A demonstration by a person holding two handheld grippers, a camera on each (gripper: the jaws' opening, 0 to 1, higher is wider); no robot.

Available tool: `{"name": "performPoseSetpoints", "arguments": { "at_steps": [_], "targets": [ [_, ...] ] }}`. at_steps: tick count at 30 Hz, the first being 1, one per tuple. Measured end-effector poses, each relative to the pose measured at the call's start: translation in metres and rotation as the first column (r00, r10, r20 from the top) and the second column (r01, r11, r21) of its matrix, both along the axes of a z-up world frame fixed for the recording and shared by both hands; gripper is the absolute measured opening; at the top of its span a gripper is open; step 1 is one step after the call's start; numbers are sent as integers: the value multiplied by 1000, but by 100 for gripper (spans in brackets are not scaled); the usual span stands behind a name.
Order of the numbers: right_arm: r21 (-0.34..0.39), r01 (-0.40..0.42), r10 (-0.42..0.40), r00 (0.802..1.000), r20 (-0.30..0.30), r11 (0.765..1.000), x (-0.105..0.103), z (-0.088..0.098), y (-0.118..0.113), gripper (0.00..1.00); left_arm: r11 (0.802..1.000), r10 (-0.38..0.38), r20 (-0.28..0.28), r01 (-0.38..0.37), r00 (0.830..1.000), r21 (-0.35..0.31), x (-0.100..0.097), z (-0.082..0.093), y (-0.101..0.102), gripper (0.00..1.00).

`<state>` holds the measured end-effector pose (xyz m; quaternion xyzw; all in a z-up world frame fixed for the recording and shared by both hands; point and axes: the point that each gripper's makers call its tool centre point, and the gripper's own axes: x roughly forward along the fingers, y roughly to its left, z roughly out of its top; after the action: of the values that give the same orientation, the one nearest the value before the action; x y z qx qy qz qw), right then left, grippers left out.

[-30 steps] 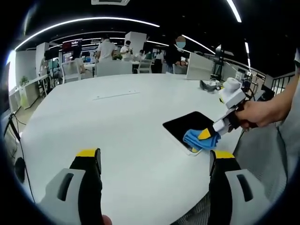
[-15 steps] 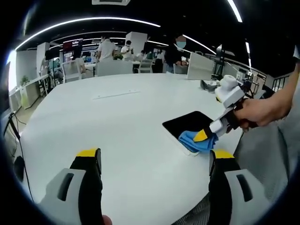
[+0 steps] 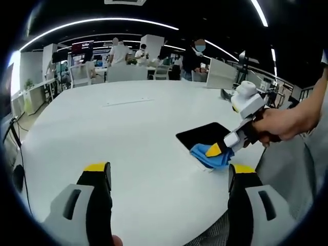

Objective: Wipe the mirror surface with the cleaning cloth until all visible marks leave the cleaned area.

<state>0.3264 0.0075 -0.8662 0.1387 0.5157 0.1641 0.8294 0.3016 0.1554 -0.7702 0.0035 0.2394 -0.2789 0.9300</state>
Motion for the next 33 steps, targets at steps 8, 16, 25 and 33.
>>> {"name": "performPoseSetpoints", "arguments": {
  "at_steps": [8,16,25,33],
  "targets": [
    [-7,9,-9,1000,-1,1000,-4,1,1,2,1000,7,13,-7,1000,-7,5,3,2,94],
    [-33,15,-14,1000,27,999,6,1,1,1,1000,23,26,-23,999,-8,2,5,8,99],
    [-64,15,-11,998,59,998,28,0,0,1,1000,4,7,-4,1000,-7,-3,-1,7,99],
    [-73,5,0,997,78,997,52,0,-3,1,1000,-16,1,16,1000,-15,-2,3,2,99]
  ]
}}
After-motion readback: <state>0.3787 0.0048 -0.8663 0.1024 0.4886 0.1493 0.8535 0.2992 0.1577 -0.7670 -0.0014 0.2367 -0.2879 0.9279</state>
